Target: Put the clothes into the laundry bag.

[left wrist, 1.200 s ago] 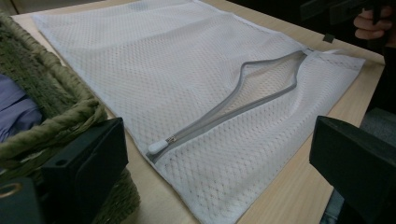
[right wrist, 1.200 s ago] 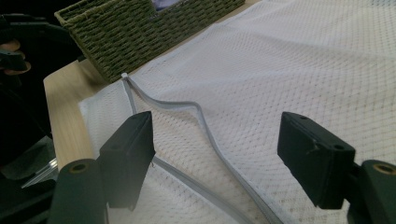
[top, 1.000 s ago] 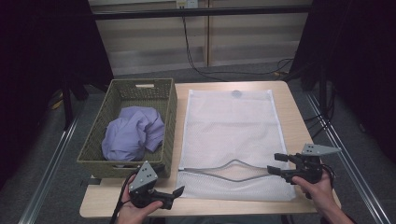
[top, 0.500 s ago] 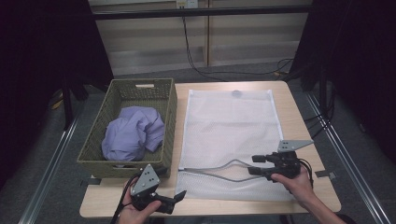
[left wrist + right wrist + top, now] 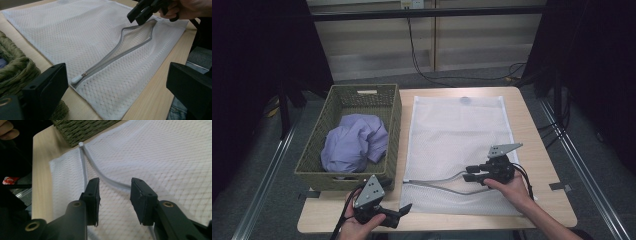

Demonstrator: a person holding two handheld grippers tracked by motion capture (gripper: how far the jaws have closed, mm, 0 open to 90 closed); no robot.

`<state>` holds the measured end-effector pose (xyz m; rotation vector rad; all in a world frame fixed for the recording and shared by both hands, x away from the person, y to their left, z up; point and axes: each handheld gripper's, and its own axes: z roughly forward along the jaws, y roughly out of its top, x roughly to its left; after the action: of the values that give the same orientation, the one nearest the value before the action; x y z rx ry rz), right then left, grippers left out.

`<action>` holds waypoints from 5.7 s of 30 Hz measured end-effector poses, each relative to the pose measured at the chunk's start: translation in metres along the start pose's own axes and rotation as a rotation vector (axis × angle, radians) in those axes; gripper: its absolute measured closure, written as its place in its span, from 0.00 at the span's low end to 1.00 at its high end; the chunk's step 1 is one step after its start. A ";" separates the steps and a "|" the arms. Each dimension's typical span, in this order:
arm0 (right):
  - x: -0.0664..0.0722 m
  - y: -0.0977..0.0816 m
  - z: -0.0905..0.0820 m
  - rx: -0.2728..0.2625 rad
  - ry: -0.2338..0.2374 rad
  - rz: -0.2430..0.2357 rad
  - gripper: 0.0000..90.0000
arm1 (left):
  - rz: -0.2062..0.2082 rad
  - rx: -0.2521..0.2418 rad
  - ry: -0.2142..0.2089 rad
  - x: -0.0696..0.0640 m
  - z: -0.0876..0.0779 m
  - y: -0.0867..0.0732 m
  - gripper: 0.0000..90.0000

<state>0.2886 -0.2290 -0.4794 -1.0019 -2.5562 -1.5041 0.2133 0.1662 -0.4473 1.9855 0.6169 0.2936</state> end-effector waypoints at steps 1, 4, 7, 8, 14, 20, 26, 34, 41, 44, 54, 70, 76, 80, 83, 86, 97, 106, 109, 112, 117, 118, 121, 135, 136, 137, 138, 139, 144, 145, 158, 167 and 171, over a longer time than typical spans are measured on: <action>-0.002 0.001 0.002 -0.001 -0.006 0.004 0.62 | 0.004 0.002 0.000 0.000 0.000 0.000 0.04; -0.007 0.005 0.007 0.000 -0.020 0.011 0.62 | 0.004 -0.001 -0.003 -0.001 -0.001 0.001 0.04; -0.011 0.009 0.020 0.024 -0.017 0.005 0.62 | 0.009 0.002 0.001 0.000 -0.001 0.000 0.04; -0.011 0.008 0.023 0.038 -0.020 0.000 0.61 | 0.006 0.003 0.001 0.000 -0.001 0.000 0.04; -0.007 0.000 0.034 0.091 -0.066 -0.027 0.56 | 0.016 -0.005 0.006 0.000 -0.004 0.001 0.04; -0.009 -0.007 0.035 0.102 -0.100 -0.024 0.56 | 0.006 -0.012 0.007 -0.001 -0.004 0.001 0.04; -0.009 -0.007 0.035 0.100 -0.131 -0.036 0.65 | 0.016 0.003 0.004 0.001 -0.003 0.001 0.04; -0.014 -0.007 0.033 0.111 -0.170 -0.036 0.96 | 0.020 0.013 0.017 0.006 0.000 0.001 0.04; -0.015 -0.001 0.025 0.062 -0.131 -0.015 1.00 | 0.023 0.012 0.009 0.006 0.001 0.001 0.04; -0.014 0.003 0.018 0.022 -0.117 -0.016 1.00 | 0.013 0.011 0.005 0.006 0.001 0.001 0.04; -0.013 0.009 0.007 -0.034 -0.091 -0.005 1.00 | 0.018 0.015 0.001 0.005 0.002 0.001 0.04; -0.009 0.020 -0.005 -0.105 -0.059 -0.011 1.00 | 0.033 0.003 -0.013 0.000 0.000 0.002 0.04; -0.007 0.025 -0.012 -0.131 -0.054 -0.014 1.00 | 0.029 -0.003 -0.013 -0.001 -0.001 0.002 0.04; -0.007 0.028 -0.014 -0.141 -0.051 -0.019 1.00 | 0.030 -0.002 -0.010 -0.001 -0.002 0.002 0.04; -0.006 0.032 -0.015 -0.149 -0.048 -0.017 1.00 | 0.031 -0.001 -0.010 -0.001 -0.002 0.002 0.04; -0.006 0.033 -0.017 -0.155 -0.047 -0.018 1.00 | 0.021 -0.006 -0.017 -0.002 -0.002 0.001 0.04; -0.008 0.049 -0.021 -0.207 -0.026 -0.001 1.00 | 0.013 -0.016 -0.019 0.000 -0.004 0.001 0.04; -0.013 0.059 -0.026 -0.239 -0.005 0.023 1.00 | 0.018 -0.012 -0.018 0.000 -0.004 0.001 0.04; -0.013 0.068 -0.029 -0.252 -0.002 0.012 1.00 | 0.015 0.003 -0.026 -0.001 -0.004 0.000 0.04; -0.014 0.075 -0.032 -0.268 -0.001 0.004 1.00 | 0.019 -0.005 -0.028 -0.001 -0.004 0.001 0.04; -0.013 0.085 -0.037 -0.334 0.011 0.004 1.00 | 0.015 -0.014 -0.015 0.000 -0.007 0.001 0.04; -0.013 0.085 -0.037 -0.339 0.011 0.003 1.00 | 0.014 -0.015 -0.015 0.000 -0.007 0.001 0.04; -0.014 0.083 -0.034 -0.333 0.015 0.005 1.00 | 0.021 -0.023 -0.015 -0.001 -0.008 0.002 0.04; -0.016 0.078 -0.033 -0.321 0.003 0.001 1.00 | 0.037 -0.109 0.041 0.016 -0.035 0.028 0.05; -0.016 0.077 -0.032 -0.318 0.005 0.000 1.00 | 0.010 -0.116 0.050 0.019 -0.037 0.030 0.05; -0.016 0.077 -0.032 -0.317 0.004 0.000 1.00 | 0.019 -0.106 0.065 0.023 -0.040 0.031 0.05; -0.016 0.077 -0.031 -0.315 0.002 0.000 1.00 | 0.012 -0.106 0.079 0.026 -0.042 0.034 0.05; -0.016 0.077 -0.031 -0.313 0.002 0.001 1.00 | 0.014 -0.106 0.072 0.030 -0.044 0.035 0.05; -0.016 0.077 -0.030 -0.318 -0.008 -0.002 1.00 | -0.015 -0.080 0.082 0.055 -0.052 0.046 0.05; -0.016 0.076 -0.030 -0.315 -0.007 -0.001 1.00 | -0.028 -0.078 0.098 0.061 -0.052 0.047 0.04; -0.017 0.076 -0.026 -0.300 -0.007 -0.002 1.00 | -0.178 -0.015 0.228 0.138 -0.054 0.060 0.05; -0.018 0.075 -0.024 -0.288 -0.001 -0.003 1.00 | -0.222 0.120 0.309 0.179 -0.018 0.063 0.05; -0.016 0.075 -0.022 -0.283 -0.002 -0.008 1.00 | -0.240 0.183 0.322 0.193 -0.005 0.056 0.05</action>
<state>0.3343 -0.2303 -0.4141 -1.0167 -2.3950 -1.9075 0.3903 0.2530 -0.4063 2.0266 1.1130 0.4254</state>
